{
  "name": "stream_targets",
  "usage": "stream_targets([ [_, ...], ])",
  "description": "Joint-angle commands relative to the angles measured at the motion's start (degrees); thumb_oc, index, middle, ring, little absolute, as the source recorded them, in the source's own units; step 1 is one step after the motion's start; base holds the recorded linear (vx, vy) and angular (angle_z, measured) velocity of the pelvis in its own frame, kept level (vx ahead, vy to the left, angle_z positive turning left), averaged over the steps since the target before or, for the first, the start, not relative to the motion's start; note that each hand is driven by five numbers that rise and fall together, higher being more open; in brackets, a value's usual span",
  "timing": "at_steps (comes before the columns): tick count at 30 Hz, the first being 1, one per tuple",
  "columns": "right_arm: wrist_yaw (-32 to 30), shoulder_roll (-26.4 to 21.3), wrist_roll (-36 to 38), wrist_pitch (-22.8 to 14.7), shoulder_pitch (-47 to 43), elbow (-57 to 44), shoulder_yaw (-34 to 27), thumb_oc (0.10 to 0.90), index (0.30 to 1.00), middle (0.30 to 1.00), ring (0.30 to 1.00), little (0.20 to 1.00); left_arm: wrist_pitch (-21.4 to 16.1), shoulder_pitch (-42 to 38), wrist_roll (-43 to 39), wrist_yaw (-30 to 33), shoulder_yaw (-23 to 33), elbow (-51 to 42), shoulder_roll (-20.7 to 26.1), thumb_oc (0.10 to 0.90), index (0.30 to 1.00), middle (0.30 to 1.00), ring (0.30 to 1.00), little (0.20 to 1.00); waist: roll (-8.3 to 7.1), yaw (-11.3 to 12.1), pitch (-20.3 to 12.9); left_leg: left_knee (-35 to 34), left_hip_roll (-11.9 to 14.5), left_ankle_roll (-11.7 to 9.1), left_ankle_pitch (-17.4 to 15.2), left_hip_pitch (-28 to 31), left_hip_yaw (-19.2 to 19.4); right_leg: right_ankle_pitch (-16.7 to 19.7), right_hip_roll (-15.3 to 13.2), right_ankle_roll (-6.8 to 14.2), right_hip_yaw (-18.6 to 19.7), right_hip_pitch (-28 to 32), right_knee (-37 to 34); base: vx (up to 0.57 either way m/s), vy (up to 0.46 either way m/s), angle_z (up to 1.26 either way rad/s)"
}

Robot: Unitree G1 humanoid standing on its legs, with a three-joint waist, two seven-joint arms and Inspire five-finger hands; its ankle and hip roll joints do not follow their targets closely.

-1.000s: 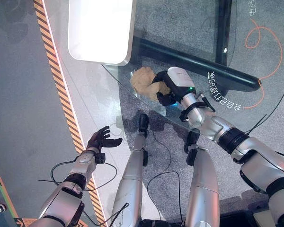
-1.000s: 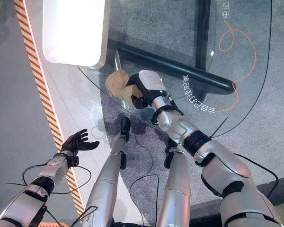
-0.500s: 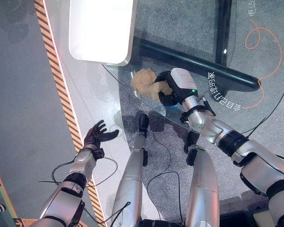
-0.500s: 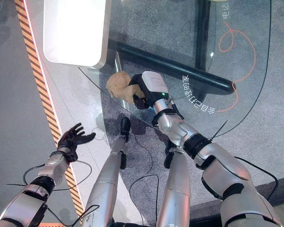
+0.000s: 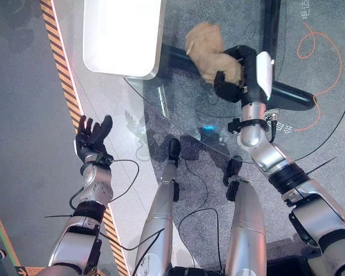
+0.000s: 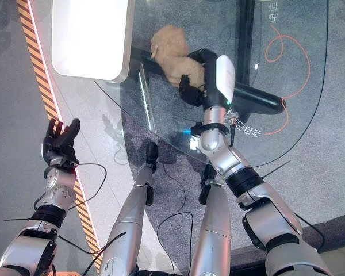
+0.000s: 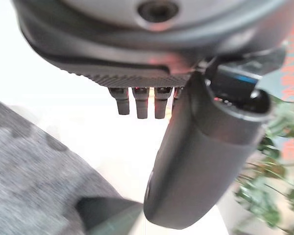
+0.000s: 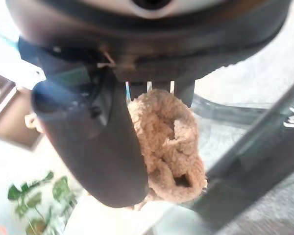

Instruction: Wipe the table with a cloth and put it in the basket.

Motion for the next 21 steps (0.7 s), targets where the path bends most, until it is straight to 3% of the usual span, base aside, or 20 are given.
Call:
stream_targets([
  [1, -2.8, 0.2, -4.0, -7.3, -3.0, -12.9, -2.3, 0.1, 0.3, 0.3, 0.3, 0.2, -6.2, -3.3, -0.6, -2.1, 4.9, -1.9, 3.6, 0.8, 0.9, 0.9, 0.9, 0.9, -1.11, -1.0, -1.2, 10.2, -2.0, 3.4, -10.4, -0.6, 3.1, 6.0, 2.6, 1.5, 1.1, 2.1, -10.8, 0.0, 0.0, 0.0],
  [6, -1.1, -0.5, -4.1, -9.4, -0.7, -17.4, -5.3, 0.1, 0.3, 0.3, 0.3, 0.2, -8.0, -3.4, -5.5, -8.0, 6.3, -6.4, 2.6, 0.8, 0.9, 0.9, 0.9, 0.9, -1.05, -1.9, -1.2, 10.4, -1.9, 3.3, -10.7, -0.5, 3.5, 6.0, 2.4, 1.6, 1.5, 2.2, -11.2, 0.0, 0.0, 0.0],
  [12, 1.8, 1.0, -5.3, -11.2, 1.9, -22.9, -8.0, 0.1, 0.3, 0.3, 0.3, 0.2, -10.3, -2.2, -4.1, -14.9, 6.0, -17.9, -1.3, 0.8, 0.9, 0.9, 0.9, 0.9, -1.5, -1.9, -1.2, 9.9, -1.8, 3.2, -10.9, -0.7, 3.6, 6.5, 2.4, 1.9, 1.4, 2.4, -12.2, -0.01, -0.018, 0.0],
  [16, 4.4, 2.0, -4.7, -12.3, 2.6, -26.2, -8.8, 0.1, 0.3, 0.3, 0.3, 0.2, -6.9, -2.3, -2.8, -18.5, 4.2, -26.1, -1.8, 0.8, 0.9, 0.9, 0.9, 0.9, -1.96, -1.9, -1.2, 9.6, -1.8, 3.3, -11.0, -0.8, 3.6, 6.9, 2.5, 2.0, 1.2, 2.7, -13.0, -0.01, -0.031, 0.0],
  [21, 6.8, 2.1, -4.2, -13.8, 2.3, -28.3, -8.0, 0.1, 0.3, 0.3, 0.3, 0.2, -2.8, -4.1, -2.7, -20.6, 2.1, -29.6, -1.2, 0.8, 0.9, 0.9, 0.9, 0.9, -2.44, -2.1, -1.2, 9.4, -1.7, 3.3, -11.0, -0.6, 3.8, 7.4, 2.4, 2.2, 1.1, 3.1, -13.8, 0.0, -0.011, -0.01],
])
